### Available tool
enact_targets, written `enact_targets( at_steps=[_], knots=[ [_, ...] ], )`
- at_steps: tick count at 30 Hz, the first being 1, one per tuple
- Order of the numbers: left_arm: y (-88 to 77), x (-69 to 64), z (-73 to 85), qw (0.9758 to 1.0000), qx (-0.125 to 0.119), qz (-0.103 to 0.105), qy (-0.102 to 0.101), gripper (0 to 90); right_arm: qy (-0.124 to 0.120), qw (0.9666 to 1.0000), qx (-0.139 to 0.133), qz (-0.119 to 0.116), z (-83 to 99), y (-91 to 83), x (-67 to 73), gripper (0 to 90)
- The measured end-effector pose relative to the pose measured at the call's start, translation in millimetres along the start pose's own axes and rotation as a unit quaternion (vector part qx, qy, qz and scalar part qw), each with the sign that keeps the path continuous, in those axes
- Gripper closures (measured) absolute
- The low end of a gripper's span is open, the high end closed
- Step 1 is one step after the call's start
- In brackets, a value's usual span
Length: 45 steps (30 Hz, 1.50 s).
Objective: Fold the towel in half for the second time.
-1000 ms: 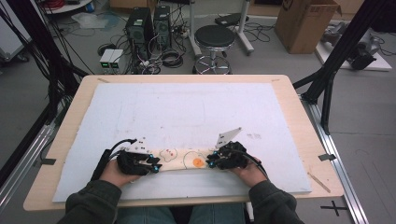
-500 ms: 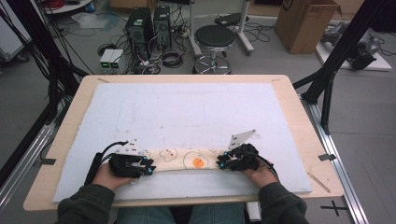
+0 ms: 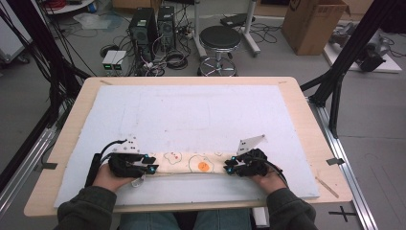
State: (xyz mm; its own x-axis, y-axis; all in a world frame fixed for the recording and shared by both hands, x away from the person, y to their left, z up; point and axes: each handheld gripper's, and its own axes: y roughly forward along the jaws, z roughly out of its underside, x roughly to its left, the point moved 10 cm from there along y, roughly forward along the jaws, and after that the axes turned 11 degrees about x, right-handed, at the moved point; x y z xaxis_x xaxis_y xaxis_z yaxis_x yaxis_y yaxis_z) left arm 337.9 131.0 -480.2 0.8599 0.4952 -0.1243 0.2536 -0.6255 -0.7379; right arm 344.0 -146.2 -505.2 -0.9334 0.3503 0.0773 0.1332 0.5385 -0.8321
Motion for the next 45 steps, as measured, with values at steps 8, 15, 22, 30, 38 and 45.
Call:
enact_targets(
  at_steps=[8, 15, 22, 30, 38, 45],
  knots=[
    [12.9, 6.6, 14.0, 0.9992, 0.04, -0.007, -0.003, 62.5, -0.003, 1.0, -0.003, -0.001, -0.2, 0.5, -0.8, 73.8],
    [11.1, 5.7, 19.7, 0.9992, 0.038, -0.008, -0.005, 59.0, -0.001, 1.0, -0.004, -0.002, 0.7, 0.2, 0.3, 73.4],
    [11.1, 4.8, 21.5, 0.9994, 0.032, -0.015, -0.001, 58.9, 0.004, 0.9999, -0.009, -0.005, 0.7, -2.3, 0.6, 71.8],
    [11.6, 5.4, 21.7, 0.9994, 0.033, -0.014, 0.002, 59.4, 0.018, 0.999, -0.041, 0.006, -16.6, -12.8, -7.8, 71.9],
    [11.8, 5.8, 21.6, 0.9994, 0.03, -0.014, 0.0, 61.0, 0.03, 0.9993, -0.019, 0.012, -24.9, -0.7, -18.7, 68.9],
    [11.3, 6.0, 22.5, 0.9994, 0.031, -0.016, 0.001, 61.5, 0.028, 0.9995, -0.001, 0.013, -5.9, 3.6, -19.5, 62.0]
  ],
)
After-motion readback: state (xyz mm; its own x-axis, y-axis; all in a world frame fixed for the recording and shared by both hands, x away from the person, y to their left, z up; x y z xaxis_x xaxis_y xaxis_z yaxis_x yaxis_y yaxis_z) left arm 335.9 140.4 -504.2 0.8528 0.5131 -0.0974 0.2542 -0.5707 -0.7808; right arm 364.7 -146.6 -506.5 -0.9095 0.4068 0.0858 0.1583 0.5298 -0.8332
